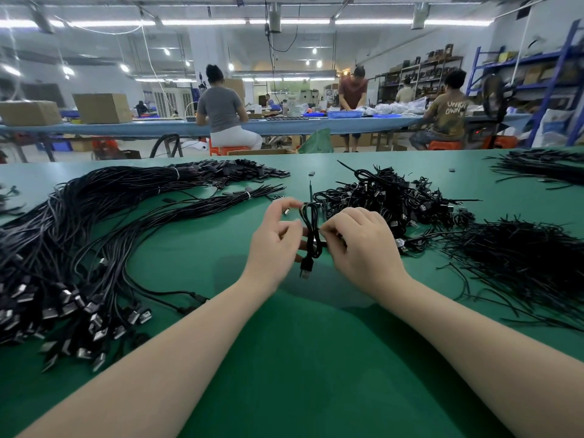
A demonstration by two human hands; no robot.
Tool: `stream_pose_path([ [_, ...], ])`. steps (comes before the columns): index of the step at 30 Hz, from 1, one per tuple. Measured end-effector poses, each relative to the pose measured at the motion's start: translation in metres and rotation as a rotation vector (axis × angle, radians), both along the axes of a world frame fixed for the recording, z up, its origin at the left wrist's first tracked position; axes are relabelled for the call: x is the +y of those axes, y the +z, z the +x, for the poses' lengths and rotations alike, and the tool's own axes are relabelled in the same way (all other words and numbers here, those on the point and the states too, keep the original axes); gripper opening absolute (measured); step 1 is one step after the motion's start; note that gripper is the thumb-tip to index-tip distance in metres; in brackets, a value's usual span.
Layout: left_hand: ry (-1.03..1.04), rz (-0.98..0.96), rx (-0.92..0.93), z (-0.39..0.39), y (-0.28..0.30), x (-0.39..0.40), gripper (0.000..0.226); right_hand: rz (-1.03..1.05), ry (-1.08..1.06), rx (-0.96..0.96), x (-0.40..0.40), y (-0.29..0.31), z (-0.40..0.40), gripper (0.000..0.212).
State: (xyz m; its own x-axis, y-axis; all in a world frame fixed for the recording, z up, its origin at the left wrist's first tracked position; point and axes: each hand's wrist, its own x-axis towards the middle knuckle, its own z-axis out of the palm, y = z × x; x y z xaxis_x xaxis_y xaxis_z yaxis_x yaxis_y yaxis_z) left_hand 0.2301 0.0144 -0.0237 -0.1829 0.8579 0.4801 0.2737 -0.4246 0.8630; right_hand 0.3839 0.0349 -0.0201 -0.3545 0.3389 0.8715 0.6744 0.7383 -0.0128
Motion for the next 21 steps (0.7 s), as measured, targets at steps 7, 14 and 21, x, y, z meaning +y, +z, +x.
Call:
stream_pose_path([
  [7,0.09,0.189,0.296,-0.0005,-0.0053,0.0026,0.062,-0.084,0.011,0.056,0.0017,-0.0005,0.0024,0.003],
  [14,0.233,0.19,0.406,-0.0051,-0.0057,0.0016,0.042,-0.196,0.082,0.064,0.0047,0.0005,0.0006,0.002],
  [21,0.229,0.118,0.411,-0.0076,-0.0074,0.0023,0.034,-0.3,0.122,0.138,0.0056,-0.0007,0.0002,0.004],
])
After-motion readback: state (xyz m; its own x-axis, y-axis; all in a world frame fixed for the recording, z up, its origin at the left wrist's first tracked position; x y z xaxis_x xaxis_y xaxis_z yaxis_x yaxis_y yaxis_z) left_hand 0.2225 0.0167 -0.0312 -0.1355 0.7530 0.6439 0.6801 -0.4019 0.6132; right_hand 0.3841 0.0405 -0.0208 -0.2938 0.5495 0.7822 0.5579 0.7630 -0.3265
